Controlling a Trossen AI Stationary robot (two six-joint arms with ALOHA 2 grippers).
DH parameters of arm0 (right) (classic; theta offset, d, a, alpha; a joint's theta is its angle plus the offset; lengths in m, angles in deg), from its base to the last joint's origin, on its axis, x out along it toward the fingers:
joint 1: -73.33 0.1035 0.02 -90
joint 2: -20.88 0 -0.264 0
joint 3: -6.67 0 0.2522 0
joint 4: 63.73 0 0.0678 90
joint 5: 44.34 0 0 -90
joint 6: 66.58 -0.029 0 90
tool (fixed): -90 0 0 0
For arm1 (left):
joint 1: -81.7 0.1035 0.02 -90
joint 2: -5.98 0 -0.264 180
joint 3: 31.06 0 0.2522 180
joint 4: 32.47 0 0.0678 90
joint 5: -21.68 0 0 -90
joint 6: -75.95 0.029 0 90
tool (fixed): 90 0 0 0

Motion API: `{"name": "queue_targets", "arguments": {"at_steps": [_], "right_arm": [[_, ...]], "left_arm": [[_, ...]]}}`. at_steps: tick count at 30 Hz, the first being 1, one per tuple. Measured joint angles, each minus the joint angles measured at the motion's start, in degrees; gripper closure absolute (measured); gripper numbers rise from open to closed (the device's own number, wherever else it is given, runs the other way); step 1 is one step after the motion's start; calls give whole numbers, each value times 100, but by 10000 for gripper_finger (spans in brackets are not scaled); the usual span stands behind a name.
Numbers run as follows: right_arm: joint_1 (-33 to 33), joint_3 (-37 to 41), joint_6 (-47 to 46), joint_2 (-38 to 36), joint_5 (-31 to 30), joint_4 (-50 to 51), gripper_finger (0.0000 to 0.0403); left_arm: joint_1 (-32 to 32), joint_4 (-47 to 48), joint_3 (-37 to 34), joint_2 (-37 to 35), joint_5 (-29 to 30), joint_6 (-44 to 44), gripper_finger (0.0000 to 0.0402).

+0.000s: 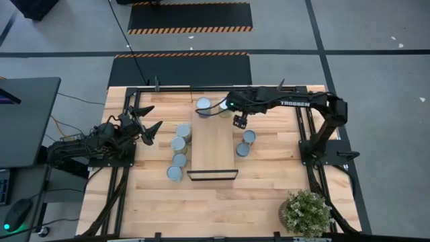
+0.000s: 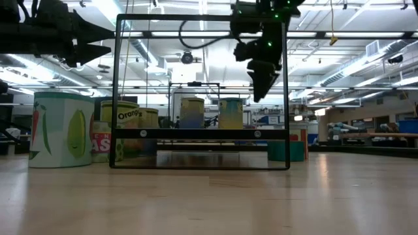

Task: Pick and place cans onto a shelf
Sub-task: Adjust the canned carrot on the shelf

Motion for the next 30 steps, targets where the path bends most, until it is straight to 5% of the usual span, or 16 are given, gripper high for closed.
{"name": "queue_targets", "arguments": {"at_steps": [11,30], "right_arm": [[-170,832,187,9,473,-979,30],[-366,961,346,13,1100,-1705,30]], "left_arm": [[0,35,0,0,0,-39,6],[-1,35,0,0,0,-44,6]]}}
